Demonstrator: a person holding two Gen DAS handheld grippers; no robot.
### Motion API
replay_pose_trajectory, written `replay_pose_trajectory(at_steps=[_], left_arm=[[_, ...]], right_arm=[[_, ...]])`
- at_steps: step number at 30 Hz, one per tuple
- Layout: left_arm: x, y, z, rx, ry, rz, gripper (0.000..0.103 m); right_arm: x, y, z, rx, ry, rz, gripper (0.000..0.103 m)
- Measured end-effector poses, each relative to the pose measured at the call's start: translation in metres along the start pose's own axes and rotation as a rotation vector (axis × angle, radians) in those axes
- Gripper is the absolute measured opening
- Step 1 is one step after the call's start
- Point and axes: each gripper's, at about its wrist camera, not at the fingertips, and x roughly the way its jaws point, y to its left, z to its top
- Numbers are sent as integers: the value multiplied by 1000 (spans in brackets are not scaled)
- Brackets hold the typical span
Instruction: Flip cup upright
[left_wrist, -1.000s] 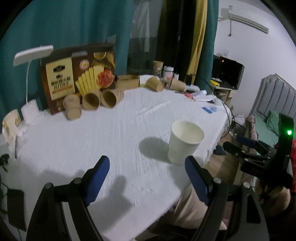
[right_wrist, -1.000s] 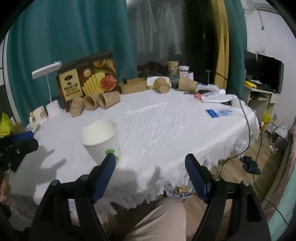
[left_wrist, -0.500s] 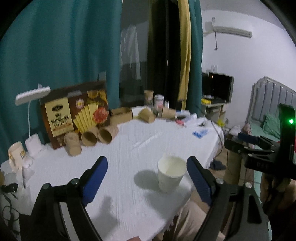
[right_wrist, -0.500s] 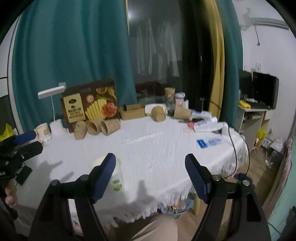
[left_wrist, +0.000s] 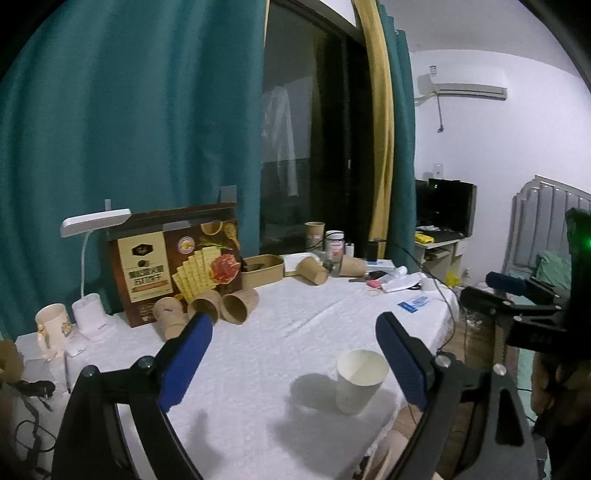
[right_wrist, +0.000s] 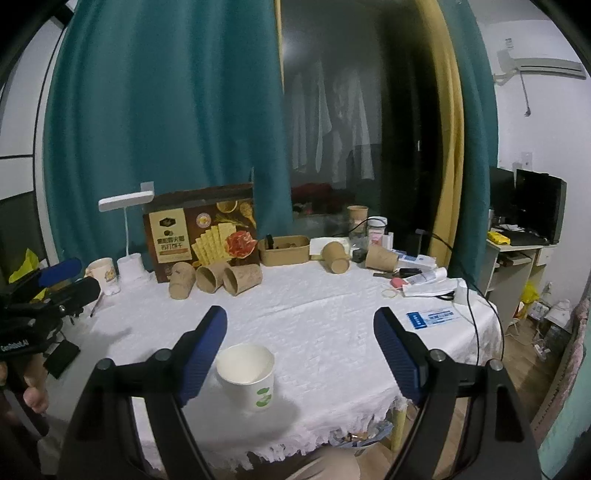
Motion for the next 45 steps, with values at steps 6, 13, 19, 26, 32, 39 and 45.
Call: replay_pose_trajectory(at_steps=[6,13,19,26,32,39,45], left_arm=[[6,7,-8,-15,27,25,91],[8,11,-13,-25,35,35,91],[12,13,-14,-26,43,34,91],[13,12,-14,-24,40,33,91],[16,10,-15,-24,45,41,91],[17,10,-14,-25,45,44,91],[17,10,-14,-26,45,45,91]], right_arm=[[12,6,-3,-5,25,15,80],[25,8,-6,-6,47,19,80],[31,6,-9,-4,58,23,80],[33,6,-10,-2,61,24,80],[33,4,-11,-3,63,28,80],[33,4,-11,-3,63,28,80],[33,4,-11,-2,63,26,80]])
